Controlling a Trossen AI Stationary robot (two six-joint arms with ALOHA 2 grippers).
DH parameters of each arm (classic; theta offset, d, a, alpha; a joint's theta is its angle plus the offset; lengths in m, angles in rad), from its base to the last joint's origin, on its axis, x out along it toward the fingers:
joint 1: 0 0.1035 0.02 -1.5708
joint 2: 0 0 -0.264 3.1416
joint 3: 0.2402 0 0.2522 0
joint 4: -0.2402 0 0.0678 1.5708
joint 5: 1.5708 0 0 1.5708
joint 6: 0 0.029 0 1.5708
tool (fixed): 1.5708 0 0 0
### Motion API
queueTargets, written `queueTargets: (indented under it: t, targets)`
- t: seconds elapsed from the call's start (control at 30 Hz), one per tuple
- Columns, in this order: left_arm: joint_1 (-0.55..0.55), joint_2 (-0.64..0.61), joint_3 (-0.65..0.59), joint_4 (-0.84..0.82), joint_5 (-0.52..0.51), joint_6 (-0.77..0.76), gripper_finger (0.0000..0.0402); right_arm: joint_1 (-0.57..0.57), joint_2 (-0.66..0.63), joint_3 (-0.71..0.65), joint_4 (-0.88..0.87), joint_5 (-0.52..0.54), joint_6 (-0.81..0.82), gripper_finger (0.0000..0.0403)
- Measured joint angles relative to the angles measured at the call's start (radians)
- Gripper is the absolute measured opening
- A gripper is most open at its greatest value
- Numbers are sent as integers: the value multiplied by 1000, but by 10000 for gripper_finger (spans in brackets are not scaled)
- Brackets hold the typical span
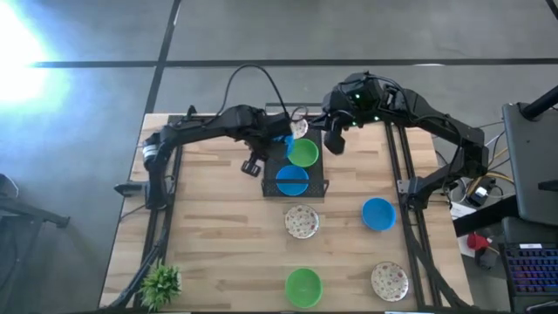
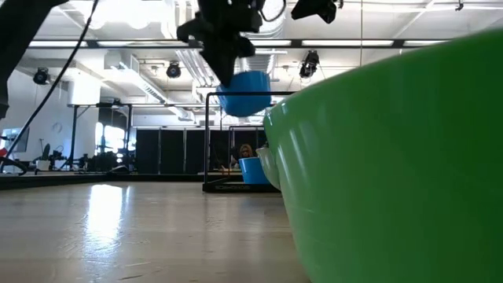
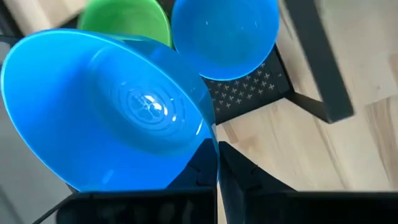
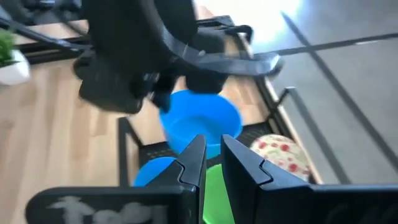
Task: Pick & Place Mini bowls
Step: Stack the left blue bowl on the blue bowl on the shelf
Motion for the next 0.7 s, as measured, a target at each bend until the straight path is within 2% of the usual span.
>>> queueTargets:
  t: [0.1, 0.3, 0.5, 0.7]
  targets:
    - [-10, -33, 0, 16, -34, -9, 0, 0, 0, -3, 1, -22, 13, 47]
    - [-52, -59, 0, 58, -204, 9, 0, 0, 20, -15, 1, -18, 8, 50]
    - [-90, -55, 0, 79, -286, 35, 0, 0, 62, -15, 9, -10, 45, 89]
    - [-117, -55, 0, 88, -403, 55, 0, -11, 101, -15, 71, 24, 278, 136]
